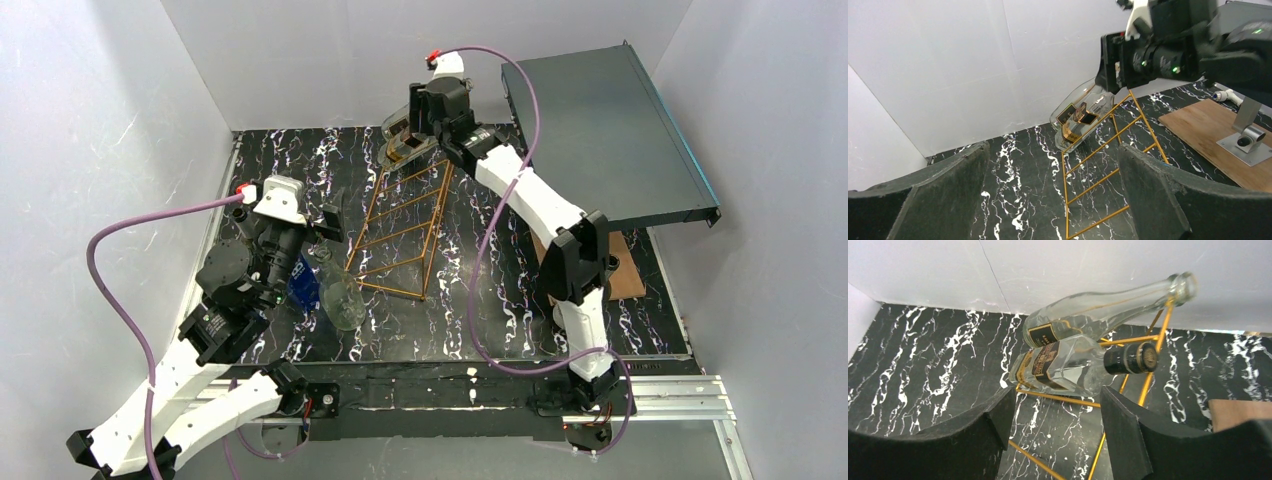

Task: Put the wine bottle on the wine rack

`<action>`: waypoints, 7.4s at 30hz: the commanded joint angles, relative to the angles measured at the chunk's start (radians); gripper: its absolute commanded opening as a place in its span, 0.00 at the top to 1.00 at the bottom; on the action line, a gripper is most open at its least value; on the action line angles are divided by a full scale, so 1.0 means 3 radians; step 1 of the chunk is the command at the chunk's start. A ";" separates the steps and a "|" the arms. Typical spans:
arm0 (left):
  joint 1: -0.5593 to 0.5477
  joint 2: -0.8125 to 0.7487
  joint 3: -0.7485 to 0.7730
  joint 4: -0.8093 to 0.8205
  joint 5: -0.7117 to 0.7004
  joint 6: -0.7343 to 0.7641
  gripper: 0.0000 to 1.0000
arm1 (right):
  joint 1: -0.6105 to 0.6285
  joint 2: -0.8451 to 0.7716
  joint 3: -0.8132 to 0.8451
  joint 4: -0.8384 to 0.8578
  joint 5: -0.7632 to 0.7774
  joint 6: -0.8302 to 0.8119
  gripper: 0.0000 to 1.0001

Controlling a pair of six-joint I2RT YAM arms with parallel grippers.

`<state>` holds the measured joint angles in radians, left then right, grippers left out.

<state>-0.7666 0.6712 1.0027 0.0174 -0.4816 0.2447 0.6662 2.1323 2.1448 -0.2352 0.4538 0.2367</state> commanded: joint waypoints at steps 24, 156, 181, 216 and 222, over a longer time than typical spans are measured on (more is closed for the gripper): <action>0.0019 0.0039 -0.0016 0.0106 -0.0096 0.0048 0.01 | 0.0482 -0.2515 -0.1885 -0.0391 -0.1466 0.0168 0.17; 0.0219 -0.0397 -0.0205 0.0461 -0.0481 0.0227 0.01 | 0.1368 -0.1958 -0.1781 0.1288 -0.1139 0.1568 0.99; 0.0218 -0.0417 -0.0208 0.0460 -0.0471 0.0207 0.01 | 0.0764 -0.1646 -0.1005 0.1588 -0.0837 0.1221 0.99; 0.0219 -0.0449 -0.0203 0.0459 -0.0435 0.0166 0.01 | 0.0192 -0.0409 -0.0020 0.1634 -0.0469 0.0657 0.99; 0.0218 -0.0438 -0.0205 0.0459 -0.0425 0.0151 0.01 | 0.0192 -0.0355 -0.0054 0.1644 -0.0381 0.0499 0.99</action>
<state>-0.7040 0.5457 0.9413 0.1200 -0.6098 0.3027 0.7212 2.0769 2.0460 0.0174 0.2993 0.3981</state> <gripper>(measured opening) 0.992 0.497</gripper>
